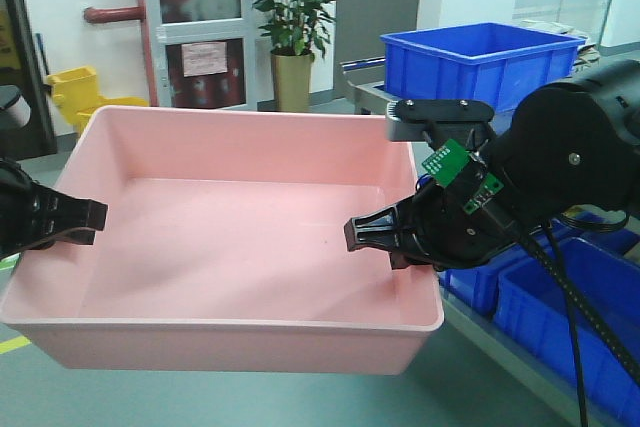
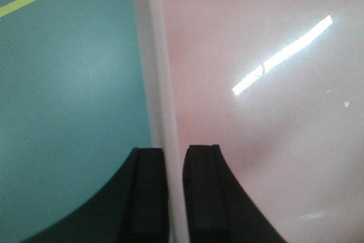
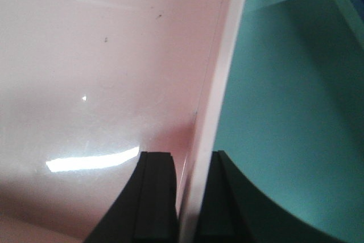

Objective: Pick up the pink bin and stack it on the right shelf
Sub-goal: 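Carry the pink bin with both grippers toward the shelf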

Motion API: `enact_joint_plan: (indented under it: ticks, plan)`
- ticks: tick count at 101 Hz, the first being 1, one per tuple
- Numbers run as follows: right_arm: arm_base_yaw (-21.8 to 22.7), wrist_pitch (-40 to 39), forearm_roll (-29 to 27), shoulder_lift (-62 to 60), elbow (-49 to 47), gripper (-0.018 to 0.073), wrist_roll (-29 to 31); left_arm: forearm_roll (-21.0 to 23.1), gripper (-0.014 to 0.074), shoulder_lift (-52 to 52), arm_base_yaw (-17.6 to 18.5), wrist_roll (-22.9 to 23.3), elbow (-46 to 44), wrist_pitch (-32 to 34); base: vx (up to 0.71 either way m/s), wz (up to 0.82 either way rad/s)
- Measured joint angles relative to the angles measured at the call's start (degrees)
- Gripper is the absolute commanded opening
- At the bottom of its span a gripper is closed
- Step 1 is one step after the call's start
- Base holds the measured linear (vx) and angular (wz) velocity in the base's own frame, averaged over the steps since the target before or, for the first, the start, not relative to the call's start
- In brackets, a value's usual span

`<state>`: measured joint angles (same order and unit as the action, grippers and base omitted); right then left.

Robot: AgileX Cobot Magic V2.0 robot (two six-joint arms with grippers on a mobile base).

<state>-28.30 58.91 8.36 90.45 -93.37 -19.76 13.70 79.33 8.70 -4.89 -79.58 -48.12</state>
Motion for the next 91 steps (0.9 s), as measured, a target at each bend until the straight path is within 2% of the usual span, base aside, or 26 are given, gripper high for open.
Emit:
enact_joint_plan:
  ticks: [26, 91]
  plan:
    - [0.00, -0.05, -0.06, 0.00, 0.00, -0.0008, 0.00, 0.00, -0.0005, 0.00, 0.00, 0.00, 0.00, 0.00, 0.51, -0.32]
    - [0.00, 0.00, 0.01, 0.00, 0.00, -0.0008, 0.00, 0.00, -0.0005, 0.00, 0.00, 0.00, 0.00, 0.05, 0.46, -0.51]
